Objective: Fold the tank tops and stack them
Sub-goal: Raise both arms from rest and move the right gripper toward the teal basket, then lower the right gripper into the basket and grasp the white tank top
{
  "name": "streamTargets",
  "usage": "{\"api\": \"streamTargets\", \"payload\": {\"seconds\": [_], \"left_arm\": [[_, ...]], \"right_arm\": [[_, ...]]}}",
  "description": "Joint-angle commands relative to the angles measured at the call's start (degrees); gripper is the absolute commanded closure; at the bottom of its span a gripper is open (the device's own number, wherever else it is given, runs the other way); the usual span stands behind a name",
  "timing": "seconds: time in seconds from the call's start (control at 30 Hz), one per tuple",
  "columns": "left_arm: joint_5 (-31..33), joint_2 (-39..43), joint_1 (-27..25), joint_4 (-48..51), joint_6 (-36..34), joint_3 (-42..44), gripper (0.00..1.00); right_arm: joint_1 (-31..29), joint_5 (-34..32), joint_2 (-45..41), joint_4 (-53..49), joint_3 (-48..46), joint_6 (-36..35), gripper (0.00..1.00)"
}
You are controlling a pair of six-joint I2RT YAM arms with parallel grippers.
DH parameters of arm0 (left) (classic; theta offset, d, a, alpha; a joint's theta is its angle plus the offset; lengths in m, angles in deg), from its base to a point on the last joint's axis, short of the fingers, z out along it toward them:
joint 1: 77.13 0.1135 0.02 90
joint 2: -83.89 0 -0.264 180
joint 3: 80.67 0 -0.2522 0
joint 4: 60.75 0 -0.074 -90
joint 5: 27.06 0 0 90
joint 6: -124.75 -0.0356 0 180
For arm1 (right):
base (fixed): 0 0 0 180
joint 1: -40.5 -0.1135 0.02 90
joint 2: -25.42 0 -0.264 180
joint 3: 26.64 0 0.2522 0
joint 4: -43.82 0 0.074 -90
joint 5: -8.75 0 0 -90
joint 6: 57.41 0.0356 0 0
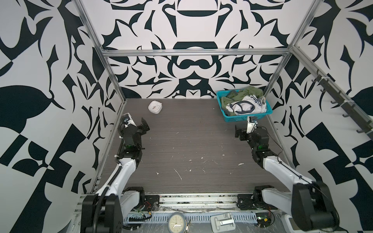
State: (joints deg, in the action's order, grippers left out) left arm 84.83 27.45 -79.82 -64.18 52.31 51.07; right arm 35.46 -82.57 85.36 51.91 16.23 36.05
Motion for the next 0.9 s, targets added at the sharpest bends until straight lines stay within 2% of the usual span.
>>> {"api": "streamTargets", "payload": {"seconds": [0.0, 0.07, 0.13, 0.23, 0.33, 0.57, 0.87], "left_arm": [[0.4, 4.4, 0.0, 25.4, 13.1, -7.2, 0.01], [1.6, 6.3, 0.0, 37.7, 18.7, -12.5, 0.01], [0.8, 7.7, 0.1, 47.5, 22.0, -16.6, 0.01], [-4.7, 10.9, 0.2, 50.2, 20.5, -17.7, 0.01], [-10.0, 13.3, 0.1, 50.7, 18.5, -18.0, 0.01], [-15.4, 12.9, 0.1, 51.5, 18.7, -17.3, 0.01], [-18.1, 7.5, 0.2, 50.6, 20.5, -15.9, 0.01]], "right_arm": [[-0.3, -1.4, -5.9, -15.6, 8.3, 10.1, 0.0], [-0.2, -6.6, -7.6, -26.8, 14.8, 20.0, 0.0], [-0.1, -6.9, -8.2, -34.1, 19.4, 21.9, 0.0], [0.8, -1.7, -7.7, -36.1, 22.5, 21.3, 0.0], [1.2, 1.0, -3.7, -38.7, 27.0, 21.0, 0.03], [1.3, -0.6, 16.2, -43.7, 43.2, 20.7, 0.11], [3.9, 1.1, 45.0, -52.7, 67.1, 18.5, 0.18]]}}
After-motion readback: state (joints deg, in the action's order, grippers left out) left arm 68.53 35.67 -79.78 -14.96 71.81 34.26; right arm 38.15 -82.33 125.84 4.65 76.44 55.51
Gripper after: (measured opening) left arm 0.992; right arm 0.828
